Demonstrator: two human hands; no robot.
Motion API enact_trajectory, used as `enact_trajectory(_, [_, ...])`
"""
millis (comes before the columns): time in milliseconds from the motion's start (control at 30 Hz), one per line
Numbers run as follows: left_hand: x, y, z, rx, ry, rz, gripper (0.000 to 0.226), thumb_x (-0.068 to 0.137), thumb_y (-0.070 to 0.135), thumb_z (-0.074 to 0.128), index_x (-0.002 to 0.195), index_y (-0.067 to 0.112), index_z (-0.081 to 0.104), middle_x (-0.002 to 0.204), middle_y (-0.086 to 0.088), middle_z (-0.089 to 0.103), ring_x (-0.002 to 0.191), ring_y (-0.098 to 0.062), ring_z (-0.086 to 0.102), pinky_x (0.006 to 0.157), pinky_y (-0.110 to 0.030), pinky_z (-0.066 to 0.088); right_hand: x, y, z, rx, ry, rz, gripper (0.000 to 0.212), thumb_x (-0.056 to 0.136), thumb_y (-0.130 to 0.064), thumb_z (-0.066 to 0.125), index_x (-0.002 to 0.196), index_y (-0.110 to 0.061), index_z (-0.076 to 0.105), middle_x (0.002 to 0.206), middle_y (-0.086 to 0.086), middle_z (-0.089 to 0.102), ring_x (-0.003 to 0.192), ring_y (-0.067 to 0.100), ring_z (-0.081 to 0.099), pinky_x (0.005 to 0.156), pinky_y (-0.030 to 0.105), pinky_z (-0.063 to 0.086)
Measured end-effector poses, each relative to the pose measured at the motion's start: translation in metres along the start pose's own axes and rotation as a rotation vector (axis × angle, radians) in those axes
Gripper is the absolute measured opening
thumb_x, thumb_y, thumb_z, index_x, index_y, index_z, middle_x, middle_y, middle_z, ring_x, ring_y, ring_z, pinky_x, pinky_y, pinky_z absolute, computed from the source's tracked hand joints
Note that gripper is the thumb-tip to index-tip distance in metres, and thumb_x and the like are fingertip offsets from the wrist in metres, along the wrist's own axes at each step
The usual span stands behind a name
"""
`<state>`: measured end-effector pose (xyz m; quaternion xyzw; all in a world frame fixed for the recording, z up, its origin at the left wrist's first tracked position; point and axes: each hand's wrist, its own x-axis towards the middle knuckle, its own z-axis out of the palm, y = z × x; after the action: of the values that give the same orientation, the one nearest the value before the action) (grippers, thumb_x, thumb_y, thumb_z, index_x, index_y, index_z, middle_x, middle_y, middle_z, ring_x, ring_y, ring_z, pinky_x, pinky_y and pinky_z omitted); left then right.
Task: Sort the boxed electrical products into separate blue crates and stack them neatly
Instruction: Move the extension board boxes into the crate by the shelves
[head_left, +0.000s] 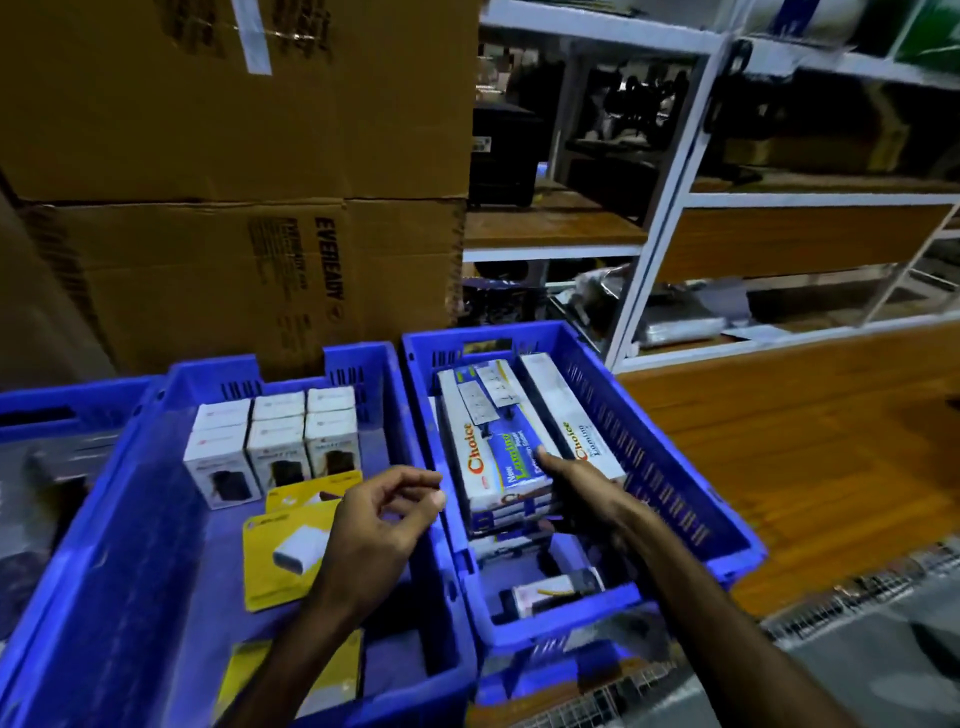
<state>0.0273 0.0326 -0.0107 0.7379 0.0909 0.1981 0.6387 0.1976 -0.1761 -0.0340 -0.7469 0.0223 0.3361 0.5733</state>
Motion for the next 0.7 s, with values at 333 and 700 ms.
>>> enact_trajectory(333, [0.004,-0.001,0.080,0.613,-0.411,0.312,0.015,0.083,0.020,0.077,0.096,0.024,0.073,0.083,0.024,0.060,0.081,0.006,0.056,0.077,-0.022,0.045,-0.002,-0.011,-0.090,-1.102,0.225,-0.279,0.054,0.091,-0.069,0.053,0.114,-0.024,0.072,0.103,0.002,0.074,0.108,0.025,0.068,0.084,0.035,0.049])
enact_trajectory(700, [0.037,-0.050,0.157,1.295,-1.069,0.079,0.040,0.098,0.030,0.059,0.132,0.008,0.056,0.135,-0.025,0.061,0.123,-0.043,0.059,0.098,-0.047,0.049,-0.039,0.013,-0.084,-1.456,0.284,-0.151,0.057,0.091,-0.051,0.064,0.139,-0.023,0.052,0.140,0.012,0.052,0.130,0.038,0.055,0.100,0.045,0.047])
